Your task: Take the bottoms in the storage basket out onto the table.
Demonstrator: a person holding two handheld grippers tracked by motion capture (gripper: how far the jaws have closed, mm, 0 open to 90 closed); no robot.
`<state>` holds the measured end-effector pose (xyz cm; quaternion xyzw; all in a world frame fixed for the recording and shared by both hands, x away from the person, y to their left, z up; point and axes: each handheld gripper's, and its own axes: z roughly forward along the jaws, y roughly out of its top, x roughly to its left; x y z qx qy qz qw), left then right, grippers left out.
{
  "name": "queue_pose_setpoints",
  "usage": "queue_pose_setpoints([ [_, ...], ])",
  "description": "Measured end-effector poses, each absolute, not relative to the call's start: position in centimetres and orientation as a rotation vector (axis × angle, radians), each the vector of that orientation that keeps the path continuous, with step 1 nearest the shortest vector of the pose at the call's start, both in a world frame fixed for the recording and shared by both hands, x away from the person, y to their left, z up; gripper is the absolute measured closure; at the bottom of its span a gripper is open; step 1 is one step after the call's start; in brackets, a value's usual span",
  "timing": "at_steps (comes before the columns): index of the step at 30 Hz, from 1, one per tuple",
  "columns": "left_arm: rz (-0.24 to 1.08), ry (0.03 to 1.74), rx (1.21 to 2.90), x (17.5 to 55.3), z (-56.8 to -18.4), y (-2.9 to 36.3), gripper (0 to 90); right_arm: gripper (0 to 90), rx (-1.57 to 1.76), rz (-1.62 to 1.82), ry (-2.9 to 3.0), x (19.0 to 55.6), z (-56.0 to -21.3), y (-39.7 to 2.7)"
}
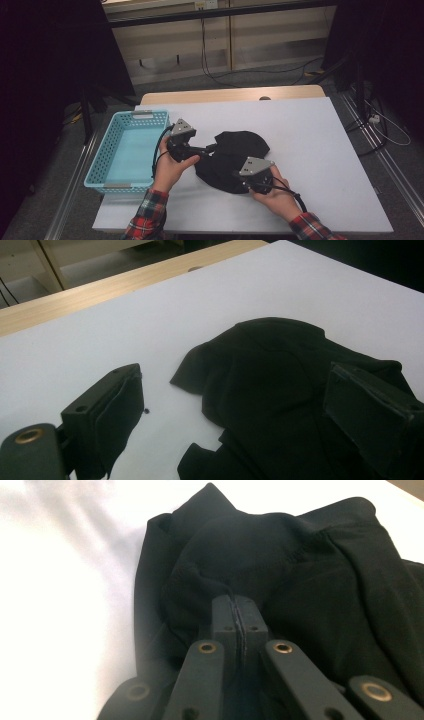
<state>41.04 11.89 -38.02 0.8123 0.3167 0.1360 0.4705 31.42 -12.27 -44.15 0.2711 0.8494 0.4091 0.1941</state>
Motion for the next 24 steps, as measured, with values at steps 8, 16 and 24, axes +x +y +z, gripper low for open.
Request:
queue_pose_setpoints([
  [8, 0.346, 0.77, 1.991, 41.0, -37.9, 12.0, 9.5, 90.0, 0.78, 1.171, 2.329, 31.2, -43.0, -14.3],
  [16, 0.341, 0.767, 1.999, 41.0, -38.0, 11.8, 9.4, 90.0, 0.891, 1.188, 2.231, 31.5, -41.8, -19.0],
  [24, 0.342, 0.769, 2.006, 41.1, -38.2, 11.8, 9.5, 90.0, 0.989, 1.177, 2.184, 31.7, -41.8, -22.5],
])
